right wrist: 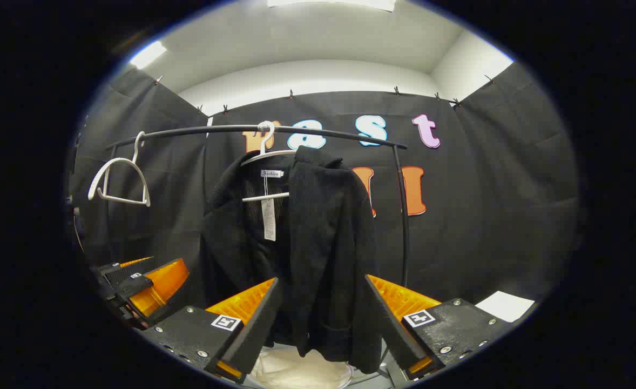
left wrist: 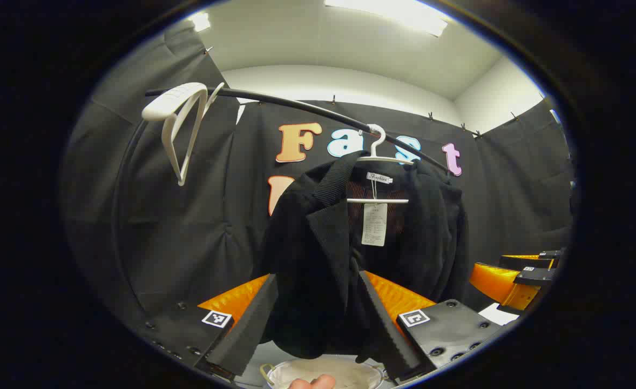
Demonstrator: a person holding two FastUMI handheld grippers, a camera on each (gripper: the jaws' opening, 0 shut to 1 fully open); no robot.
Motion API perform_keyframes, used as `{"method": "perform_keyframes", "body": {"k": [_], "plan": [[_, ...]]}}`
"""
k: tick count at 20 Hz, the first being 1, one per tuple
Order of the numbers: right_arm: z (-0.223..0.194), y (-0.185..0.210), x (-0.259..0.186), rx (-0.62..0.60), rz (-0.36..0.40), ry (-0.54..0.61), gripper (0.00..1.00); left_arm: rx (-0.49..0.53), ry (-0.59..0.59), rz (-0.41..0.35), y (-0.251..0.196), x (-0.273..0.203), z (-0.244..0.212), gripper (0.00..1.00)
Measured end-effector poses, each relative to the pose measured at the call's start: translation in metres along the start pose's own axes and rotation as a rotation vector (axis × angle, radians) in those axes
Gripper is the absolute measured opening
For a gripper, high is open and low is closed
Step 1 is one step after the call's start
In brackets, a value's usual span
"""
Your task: Grasp the clothes on the hanger with both hands and then place them into the laundry hamper below.
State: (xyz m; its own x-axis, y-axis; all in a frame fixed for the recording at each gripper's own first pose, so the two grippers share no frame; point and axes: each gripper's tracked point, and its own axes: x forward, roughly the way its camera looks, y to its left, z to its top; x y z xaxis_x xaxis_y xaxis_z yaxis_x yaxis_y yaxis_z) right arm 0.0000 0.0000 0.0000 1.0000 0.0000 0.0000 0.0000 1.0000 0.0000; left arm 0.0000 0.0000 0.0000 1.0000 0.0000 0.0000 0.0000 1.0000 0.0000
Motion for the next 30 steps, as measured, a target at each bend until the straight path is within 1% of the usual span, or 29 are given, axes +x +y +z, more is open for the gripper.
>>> {"method": "perform_keyframes", "body": {"k": [1, 2, 3, 5, 6, 7, 10, 11, 13, 14, 16, 17, 18, 19, 20, 21, 23, 24, 27, 28, 29, 30], "plan": [[0.000, -0.001, -0.001, 0.001, -0.004, -0.007, 0.94, 0.001, -0.002, -0.001, 0.000, -0.002, 0.001, 0.96], [-0.001, -0.002, -0.001, -0.001, -0.010, -0.006, 0.99, 0.002, -0.005, -0.001, 0.001, -0.001, 0.002, 0.96], [-0.004, -0.002, -0.002, -0.003, -0.013, -0.001, 0.99, 0.002, -0.006, -0.002, 0.001, -0.001, 0.002, 0.93], [-0.005, -0.002, -0.004, -0.002, -0.017, 0.004, 0.99, -0.001, -0.003, -0.010, -0.001, -0.003, 0.003, 0.93], [-0.005, -0.003, -0.005, -0.001, -0.020, 0.003, 0.94, -0.003, -0.004, -0.014, -0.001, -0.004, 0.003, 0.93], [-0.005, -0.003, -0.005, -0.001, -0.021, 0.005, 0.99, -0.003, -0.005, -0.015, -0.001, -0.004, 0.003, 0.93], [-0.008, -0.004, -0.006, -0.005, -0.026, 0.013, 0.99, -0.005, -0.003, -0.011, 0.001, -0.005, 0.003, 0.93], [-0.009, -0.005, -0.007, -0.004, -0.027, 0.016, 0.94, -0.006, -0.001, -0.008, 0.003, -0.005, 0.002, 0.93], [-0.010, -0.005, -0.009, 0.003, -0.027, 0.022, 0.94, -0.009, 0.002, -0.005, 0.005, -0.006, 0.002, 0.93], [-0.009, -0.004, -0.009, 0.004, -0.025, 0.021, 0.94, -0.011, 0.001, -0.002, 0.006, -0.007, 0.002, 0.96], [-0.009, -0.002, -0.009, -0.001, -0.024, 0.017, 0.94, -0.010, 0.006, -0.001, 0.007, -0.009, 0.002, 0.96], [-0.009, -0.001, -0.009, -0.003, -0.021, 0.017, 0.94, -0.009, 0.009, -0.003, 0.007, -0.009, 0.001, 0.93], [-0.009, 0.000, -0.009, -0.002, -0.018, 0.016, 0.94, -0.008, 0.012, -0.004, 0.008, -0.009, 0.001, 0.96], [-0.009, 0.002, -0.009, 0.000, -0.016, 0.017, 0.94, -0.008, 0.016, -0.005, 0.008, -0.009, -0.001, 0.96], [-0.009, 0.004, -0.009, 0.003, -0.012, 0.017, 0.99, -0.008, 0.019, -0.006, 0.009, -0.010, -0.001, 0.96], [-0.009, 0.006, -0.009, 0.006, -0.009, 0.018, 0.99, -0.009, 0.023, -0.007, 0.009, -0.010, -0.002, 0.96], [-0.011, 0.008, -0.009, 0.004, -0.003, 0.020, 0.88, -0.015, 0.033, -0.009, 0.009, -0.009, -0.006, 0.96], [-0.013, 0.009, -0.009, 0.002, -0.004, 0.022, 0.99, -0.023, 0.040, -0.015, 0.007, -0.008, -0.009, 0.96], [-0.018, 0.009, -0.004, 0.023, -0.002, 0.046, 0.99, -0.032, 0.067, -0.035, 0.000, -0.002, -0.017, 0.97], [-0.015, 0.009, -0.001, 0.034, 0.003, 0.041, 0.88, -0.030, 0.066, -0.040, -0.002, 0.001, -0.017, 0.96], [-0.013, 0.008, 0.003, 0.038, 0.004, 0.038, 0.88, -0.028, 0.060, -0.043, -0.003, 0.003, -0.016, 0.97], [-0.014, 0.008, 0.008, 0.035, 0.010, 0.040, 0.94, -0.025, 0.054, -0.045, -0.004, 0.006, -0.016, 0.97]]}}
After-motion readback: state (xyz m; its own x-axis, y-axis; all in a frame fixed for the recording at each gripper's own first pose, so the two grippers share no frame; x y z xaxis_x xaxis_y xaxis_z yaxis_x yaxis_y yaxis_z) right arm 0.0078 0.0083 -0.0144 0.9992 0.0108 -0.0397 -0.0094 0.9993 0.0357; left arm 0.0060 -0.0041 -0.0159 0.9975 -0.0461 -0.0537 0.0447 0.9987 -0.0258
